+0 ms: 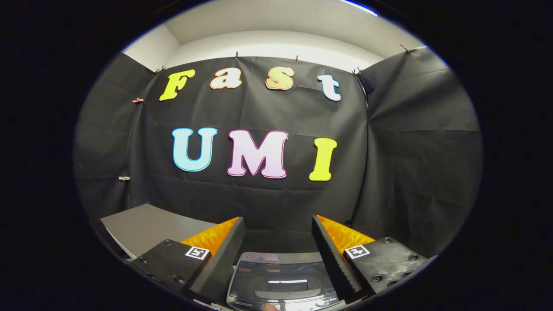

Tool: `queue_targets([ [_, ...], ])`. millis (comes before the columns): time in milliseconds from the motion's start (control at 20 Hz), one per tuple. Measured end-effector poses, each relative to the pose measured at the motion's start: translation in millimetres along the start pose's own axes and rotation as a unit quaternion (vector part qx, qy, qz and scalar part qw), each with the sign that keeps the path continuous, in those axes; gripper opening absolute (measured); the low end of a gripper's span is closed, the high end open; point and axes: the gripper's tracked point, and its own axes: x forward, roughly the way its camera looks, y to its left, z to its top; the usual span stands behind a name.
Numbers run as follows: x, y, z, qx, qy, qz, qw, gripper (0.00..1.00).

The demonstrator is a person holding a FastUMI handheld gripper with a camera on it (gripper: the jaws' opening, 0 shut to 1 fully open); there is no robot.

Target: Put the clothes into the washing machine and then close the washing machine lid.

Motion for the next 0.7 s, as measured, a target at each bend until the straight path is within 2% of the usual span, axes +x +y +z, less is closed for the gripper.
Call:
queue_targets([
  [300,-14.0,10.3,13.2,0.01,-0.018,0.009,1.0,0.98],
  [700,-20.1,0.6,15.4,0.019,-0.016,0.001,1.0,0.98],
])
